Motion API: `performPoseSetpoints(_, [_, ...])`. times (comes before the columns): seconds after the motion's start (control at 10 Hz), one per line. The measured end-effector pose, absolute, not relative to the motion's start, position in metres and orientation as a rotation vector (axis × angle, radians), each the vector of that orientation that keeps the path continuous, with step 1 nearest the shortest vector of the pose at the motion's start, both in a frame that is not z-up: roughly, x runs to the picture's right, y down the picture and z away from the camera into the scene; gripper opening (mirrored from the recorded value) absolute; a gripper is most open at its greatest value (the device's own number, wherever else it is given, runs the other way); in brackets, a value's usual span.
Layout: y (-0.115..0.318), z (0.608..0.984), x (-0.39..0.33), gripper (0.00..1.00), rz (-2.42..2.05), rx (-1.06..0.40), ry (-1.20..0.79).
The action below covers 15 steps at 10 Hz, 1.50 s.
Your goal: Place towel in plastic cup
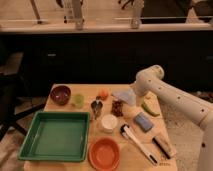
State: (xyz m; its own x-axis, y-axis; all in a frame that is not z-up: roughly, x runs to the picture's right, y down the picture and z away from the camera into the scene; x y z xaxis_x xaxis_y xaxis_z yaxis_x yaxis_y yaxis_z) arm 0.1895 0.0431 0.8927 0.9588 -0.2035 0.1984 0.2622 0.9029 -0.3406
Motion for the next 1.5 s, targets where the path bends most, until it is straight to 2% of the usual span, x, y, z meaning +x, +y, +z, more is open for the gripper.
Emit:
performPoseSetpoints(0.5, [0.041,0.927,0.176,0.8,-0.277,-0.413,-0.192])
performPoseSetpoints(0.9, [0.055,0.956,0.174,0.8,-0.296,-0.47,-0.183])
performPoseSetpoints(1.5, [0.057,0.962,0.18,0.8,-0.293,-0.445,-0.212])
